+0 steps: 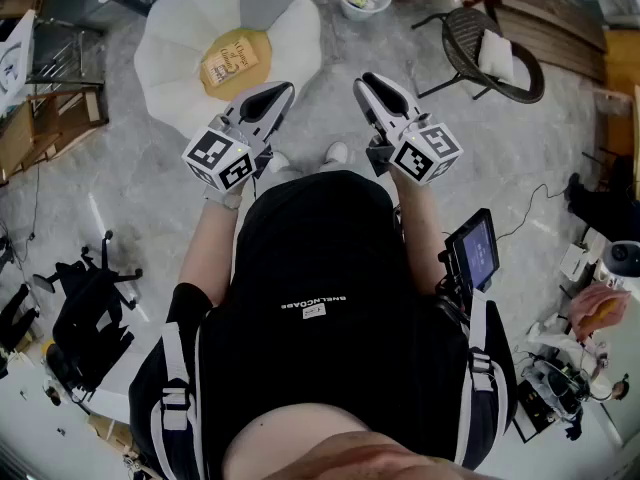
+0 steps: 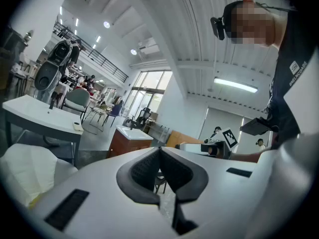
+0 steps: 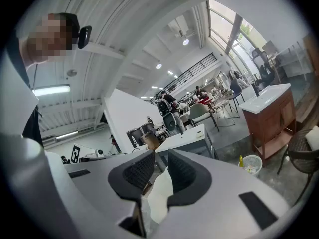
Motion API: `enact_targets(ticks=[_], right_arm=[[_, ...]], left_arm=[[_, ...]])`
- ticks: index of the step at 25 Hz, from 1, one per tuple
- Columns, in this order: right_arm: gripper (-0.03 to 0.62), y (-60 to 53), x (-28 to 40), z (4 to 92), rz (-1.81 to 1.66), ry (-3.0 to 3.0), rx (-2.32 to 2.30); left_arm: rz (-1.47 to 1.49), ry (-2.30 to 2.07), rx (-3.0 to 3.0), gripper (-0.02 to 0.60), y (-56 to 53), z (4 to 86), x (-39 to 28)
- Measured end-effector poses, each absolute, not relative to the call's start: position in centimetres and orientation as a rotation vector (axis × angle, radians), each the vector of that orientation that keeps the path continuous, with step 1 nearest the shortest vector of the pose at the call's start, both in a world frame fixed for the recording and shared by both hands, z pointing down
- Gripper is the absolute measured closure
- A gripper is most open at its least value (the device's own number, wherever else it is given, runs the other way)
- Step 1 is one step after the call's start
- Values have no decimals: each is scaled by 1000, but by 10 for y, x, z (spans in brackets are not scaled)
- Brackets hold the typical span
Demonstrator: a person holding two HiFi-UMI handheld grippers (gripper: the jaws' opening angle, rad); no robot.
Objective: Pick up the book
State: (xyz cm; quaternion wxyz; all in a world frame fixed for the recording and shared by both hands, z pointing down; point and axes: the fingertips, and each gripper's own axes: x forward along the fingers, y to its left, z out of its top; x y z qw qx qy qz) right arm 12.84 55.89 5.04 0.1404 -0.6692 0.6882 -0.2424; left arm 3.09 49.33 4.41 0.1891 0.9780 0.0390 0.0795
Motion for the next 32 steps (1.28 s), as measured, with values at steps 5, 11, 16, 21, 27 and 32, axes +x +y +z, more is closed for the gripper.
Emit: enact_targets(ticks=[5,11,16,21,27,32], right_arm=[[520,560,120,50,-667,2051,-1911],[530,567,128,45,-619,2123,-1897],[530,580,148,44,-588,2167,-1872],[530,602,176,43,-577,2163,-1770],[539,619,189,57,-560,2232,-1791],[546,623,191,61,-549,2251,-1813]], left_arm=[[251,140,2778,568,503,45,35],[253,151,2836,568,518,37,55],[205,94,2845,568,527,32,79],[241,31,2868,568,546,38,108],[308,1,2877,568,575,49,124],[331,-13,2880,568,578,51,128]])
